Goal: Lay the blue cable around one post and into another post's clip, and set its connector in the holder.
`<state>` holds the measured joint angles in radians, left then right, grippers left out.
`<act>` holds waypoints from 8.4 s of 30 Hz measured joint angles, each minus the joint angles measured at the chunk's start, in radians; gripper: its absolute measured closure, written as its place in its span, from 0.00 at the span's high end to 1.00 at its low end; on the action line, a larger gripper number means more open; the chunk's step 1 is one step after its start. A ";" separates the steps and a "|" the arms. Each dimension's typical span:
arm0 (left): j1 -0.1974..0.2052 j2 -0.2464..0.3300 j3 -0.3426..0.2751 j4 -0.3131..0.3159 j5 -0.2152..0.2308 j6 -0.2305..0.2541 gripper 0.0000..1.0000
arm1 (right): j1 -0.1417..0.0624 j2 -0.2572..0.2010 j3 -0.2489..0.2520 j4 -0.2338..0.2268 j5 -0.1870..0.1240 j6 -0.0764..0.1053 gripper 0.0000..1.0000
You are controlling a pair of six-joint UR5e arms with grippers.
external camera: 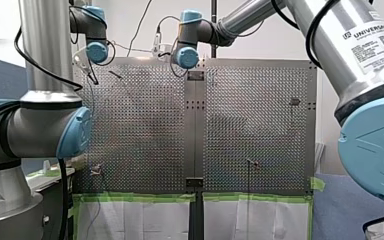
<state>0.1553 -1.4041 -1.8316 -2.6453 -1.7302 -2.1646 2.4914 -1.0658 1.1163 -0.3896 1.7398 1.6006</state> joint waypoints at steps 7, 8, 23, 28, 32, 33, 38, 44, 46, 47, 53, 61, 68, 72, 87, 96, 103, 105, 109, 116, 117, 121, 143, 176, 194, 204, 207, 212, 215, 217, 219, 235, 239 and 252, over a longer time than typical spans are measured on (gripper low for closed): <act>0.062 -0.031 0.003 0.022 0.062 -0.028 0.00 | 0.006 0.023 -0.058 0.030 -0.006 0.001 0.00; 0.073 -0.040 0.006 0.022 0.073 -0.029 0.00 | 0.007 0.024 -0.066 0.032 -0.006 0.002 0.00; 0.210 -0.125 0.049 0.023 0.210 -0.019 0.00 | 0.007 0.061 -0.187 0.094 -0.005 0.005 0.00; 0.253 -0.147 0.052 0.023 0.253 -0.015 0.00 | 0.004 0.077 -0.205 0.097 -0.005 0.004 0.00; 0.292 -0.175 0.054 0.024 0.292 -0.011 0.00 | 0.003 0.092 -0.209 0.097 -0.004 0.004 0.00; 0.300 -0.181 0.055 0.024 0.300 -0.010 0.00 | 0.004 0.096 -0.209 0.097 -0.004 0.004 0.00; 0.324 -0.208 0.057 0.033 0.344 -0.005 0.00 | 0.008 0.106 -0.210 0.091 -0.006 0.002 0.00; 0.299 -0.215 0.057 0.053 0.393 -0.007 0.00 | 0.010 0.112 -0.210 0.093 -0.009 0.001 0.00; 0.289 -0.217 0.057 0.058 0.401 -0.008 0.00 | 0.010 0.113 -0.210 0.095 -0.008 0.001 0.00; 0.283 -0.221 0.057 0.060 0.404 -0.008 0.00 | 0.010 0.113 -0.210 0.096 -0.007 0.001 0.00; 0.262 -0.248 0.057 0.063 0.402 -0.006 0.00 | 0.005 0.116 -0.209 0.103 -0.003 0.001 0.00; 0.251 -0.253 0.057 0.067 0.392 -0.004 0.00 | -0.005 0.137 -0.209 0.129 0.000 0.000 0.00; 0.228 -0.272 0.056 0.079 0.397 -0.003 0.00 | -0.007 0.163 -0.209 0.154 0.004 -0.001 0.00; 0.213 -0.293 0.054 0.079 0.395 0.001 0.00 | -0.008 0.174 -0.209 0.176 0.019 -0.002 0.00; 0.165 -0.304 0.044 0.055 0.360 0.060 0.00 | -0.012 0.191 -0.171 0.204 0.037 -0.002 0.00; 0.142 -0.304 0.039 0.038 0.333 0.080 0.19 | -0.014 0.193 -0.156 0.213 0.036 -0.002 0.00; 0.133 -0.304 0.039 0.009 0.296 0.087 0.82 | -0.015 0.193 -0.123 0.197 0.037 -0.005 0.00; 0.132 -0.304 0.039 -0.002 0.295 0.073 1.00 | -0.016 0.194 -0.108 0.182 0.037 -0.004 0.00; 0.131 -0.304 0.039 -0.021 0.304 0.044 1.00 | -0.019 0.195 -0.076 0.151 0.039 -0.004 0.00; 0.133 -0.304 0.038 -0.051 0.316 -0.022 1.00 | -0.024 0.195 -0.020 0.095 0.043 -0.004 0.00; 0.133 -0.304 0.038 -0.054 0.317 -0.030 1.00 | -0.025 0.195 -0.014 0.088 0.044 -0.004 0.00; 0.132 -0.304 0.038 -0.059 0.323 -0.064 1.00 | -0.033 0.195 0.023 0.052 0.056 -0.009 0.00; 0.119 -0.356 0.039 -0.047 0.330 -0.111 1.00 | -0.090 0.198 0.229 -0.154 0.140 -0.002 0.00; 0.106 -0.368 0.039 -0.039 0.351 -0.153 1.00 | -0.201 0.301 0.511 -0.436 0.336 0.055 0.00; 0.093 -0.368 0.039 -0.041 0.350 -0.152 1.00 | -0.324 0.440 0.670 -0.595 0.368 0.156 0.00; 0.089 -0.368 0.039 -0.042 0.349 -0.151 1.00 | -0.413 0.443 0.758 -0.681 0.282 0.159 0.00; 0.088 -0.368 0.039 -0.042 0.349 -0.151 1.00 | -0.438 0.444 0.784 -0.695 0.257 0.163 0.00; 0.088 -0.368 0.039 -0.042 0.349 -0.150 1.00 | -0.482 0.445 0.828 -0.710 0.213 0.176 0.00; 0.088 -0.368 0.039 -0.042 0.349 -0.150 1.00 | -0.508 0.446 0.854 -0.732 0.186 0.197 0.00; 0.088 -0.368 0.039 -0.042 0.349 -0.150 1.00 | -0.526 0.447 0.872 -0.749 0.168 0.214 0.00; 0.088 -0.368 0.039 -0.042 0.349 -0.150 1.00 | -0.545 0.452 0.890 -0.767 0.150 0.232 0.00; 0.087 -0.368 0.039 -0.040 0.347 -0.150 1.00 | -0.693 0.534 0.829 -0.848 0.042 0.301 0.00; 0.087 -0.368 0.039 -0.039 0.347 -0.150 1.00 | -0.727 0.511 0.824 -0.867 0.014 0.319 0.00; 0.086 -0.368 0.039 -0.041 0.346 -0.149 1.00 | -0.835 0.448 0.845 -0.896 -0.022 0.379 0.00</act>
<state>0.2409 -1.7726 -1.7929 -2.6859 -1.3843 -2.3132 1.6566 -0.6177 1.9610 -1.2851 1.7174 1.9796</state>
